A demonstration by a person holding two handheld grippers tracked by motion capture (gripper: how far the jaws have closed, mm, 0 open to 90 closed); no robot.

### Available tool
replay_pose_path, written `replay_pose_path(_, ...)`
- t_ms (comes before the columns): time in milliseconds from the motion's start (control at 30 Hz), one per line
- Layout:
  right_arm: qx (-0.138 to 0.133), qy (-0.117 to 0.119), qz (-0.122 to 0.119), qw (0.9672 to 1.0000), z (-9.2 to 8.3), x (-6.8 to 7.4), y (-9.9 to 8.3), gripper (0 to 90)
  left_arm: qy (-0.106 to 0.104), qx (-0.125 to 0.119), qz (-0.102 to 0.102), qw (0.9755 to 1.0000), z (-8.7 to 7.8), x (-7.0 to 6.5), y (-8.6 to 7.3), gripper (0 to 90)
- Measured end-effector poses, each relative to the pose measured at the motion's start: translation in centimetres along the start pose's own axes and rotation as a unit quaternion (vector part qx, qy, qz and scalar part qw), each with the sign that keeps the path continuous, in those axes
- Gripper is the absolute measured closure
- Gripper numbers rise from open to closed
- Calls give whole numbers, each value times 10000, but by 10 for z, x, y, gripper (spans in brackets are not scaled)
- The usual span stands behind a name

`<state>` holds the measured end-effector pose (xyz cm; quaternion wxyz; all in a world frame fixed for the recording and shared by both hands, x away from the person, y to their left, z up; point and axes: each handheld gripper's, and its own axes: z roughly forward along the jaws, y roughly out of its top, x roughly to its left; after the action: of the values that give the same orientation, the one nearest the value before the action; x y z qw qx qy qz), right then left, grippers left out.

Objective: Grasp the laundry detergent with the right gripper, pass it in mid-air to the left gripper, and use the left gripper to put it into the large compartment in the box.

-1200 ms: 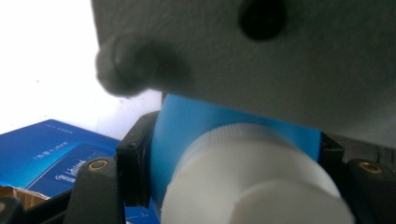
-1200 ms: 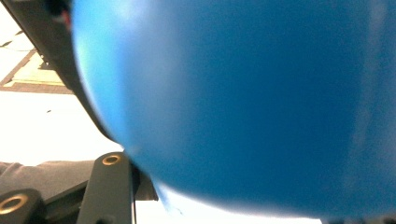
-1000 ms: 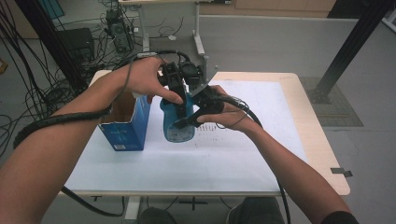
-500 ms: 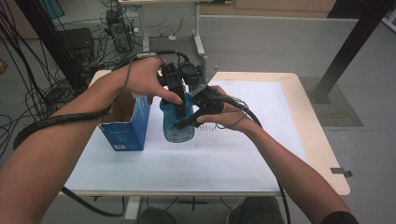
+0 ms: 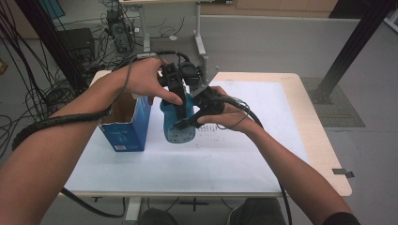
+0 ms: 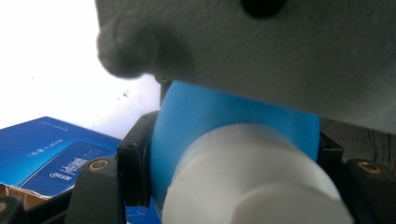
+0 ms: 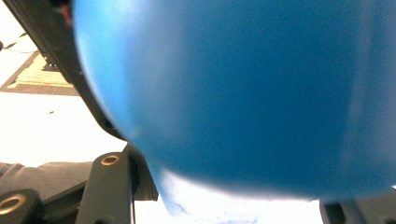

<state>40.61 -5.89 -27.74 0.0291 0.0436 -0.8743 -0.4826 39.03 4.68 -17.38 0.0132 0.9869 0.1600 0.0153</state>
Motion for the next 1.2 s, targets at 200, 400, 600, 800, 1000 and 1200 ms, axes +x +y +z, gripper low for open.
replay_pose_path(200,4,0,13,10000,0,0,0,422,-8,-27,-14,10000,1,0,0,360)
replay_pose_path(400,23,12,28,10000,0,-1,-1,420,-13,-39,-22,10000,2,1,0,360)
replay_pose_path(600,5,22,50,10000,1,-2,-1,418,-11,-29,-30,10000,2,2,-1,360)
replay_pose_path(800,-13,18,90,10000,1,-1,-1,416,6,-27,-27,10000,1,1,-1,360)
replay_pose_path(1000,-32,25,124,9999,1,-1,-2,410,23,-22,-26,10000,2,1,-2,361)
replay_pose_path(1200,-71,13,95,9999,1,-1,-1,406,38,-66,-37,10000,1,1,-3,361)
